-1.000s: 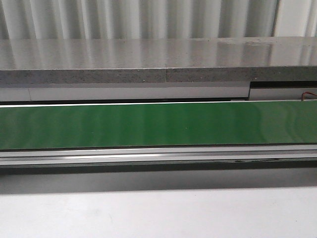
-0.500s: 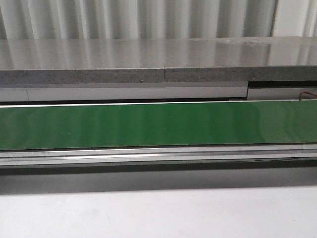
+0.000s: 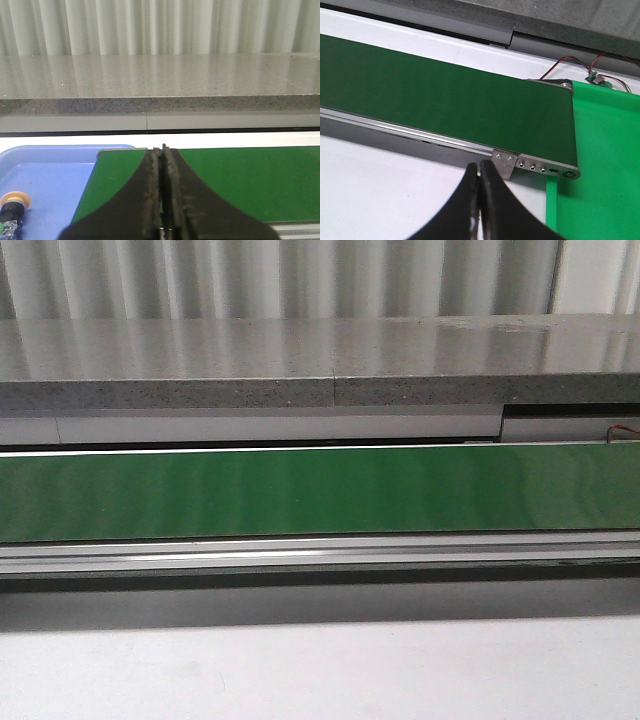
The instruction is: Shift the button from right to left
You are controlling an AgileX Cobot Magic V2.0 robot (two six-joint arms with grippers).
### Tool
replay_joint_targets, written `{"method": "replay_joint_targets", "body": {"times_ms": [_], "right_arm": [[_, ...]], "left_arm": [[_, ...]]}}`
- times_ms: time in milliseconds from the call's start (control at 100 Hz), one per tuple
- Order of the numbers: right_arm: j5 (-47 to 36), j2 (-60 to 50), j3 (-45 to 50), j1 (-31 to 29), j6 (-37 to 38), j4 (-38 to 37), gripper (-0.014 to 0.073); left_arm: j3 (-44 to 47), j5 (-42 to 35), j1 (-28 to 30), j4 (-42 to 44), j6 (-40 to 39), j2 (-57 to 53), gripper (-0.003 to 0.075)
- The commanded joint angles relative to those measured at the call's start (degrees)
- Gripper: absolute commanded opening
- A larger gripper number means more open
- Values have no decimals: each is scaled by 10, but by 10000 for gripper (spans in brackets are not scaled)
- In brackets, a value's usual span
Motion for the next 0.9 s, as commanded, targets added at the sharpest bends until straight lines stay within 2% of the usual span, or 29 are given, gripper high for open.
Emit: {"method": "replay_joint_targets", "body": {"times_ms": [0, 410, 530, 590, 730, 810, 890], "right_arm": [[-42, 6, -15, -1, -5, -1, -66], [-48, 6, -13, -1, -5, -5, -66], [-133, 6, 21, -15, 3, -21, -66], [-208, 6, 53, -32, 21, -32, -66], [-364, 3, 134, -65, 119, -95, -66], [-396, -20, 159, -73, 151, -139, -66], [-403, -43, 182, -80, 152, -147, -66]], "left_arm": [[23, -52, 1, 0, -4, -19, -20], [23, -52, 1, 0, -4, -19, -20], [23, -52, 1, 0, -4, -19, -20], [23, -52, 1, 0, -4, -19, -20], [23, -52, 1, 0, -4, -19, -20], [23, -52, 1, 0, -4, -19, -20], [23, -52, 1, 0, -4, -19, -20]]}}
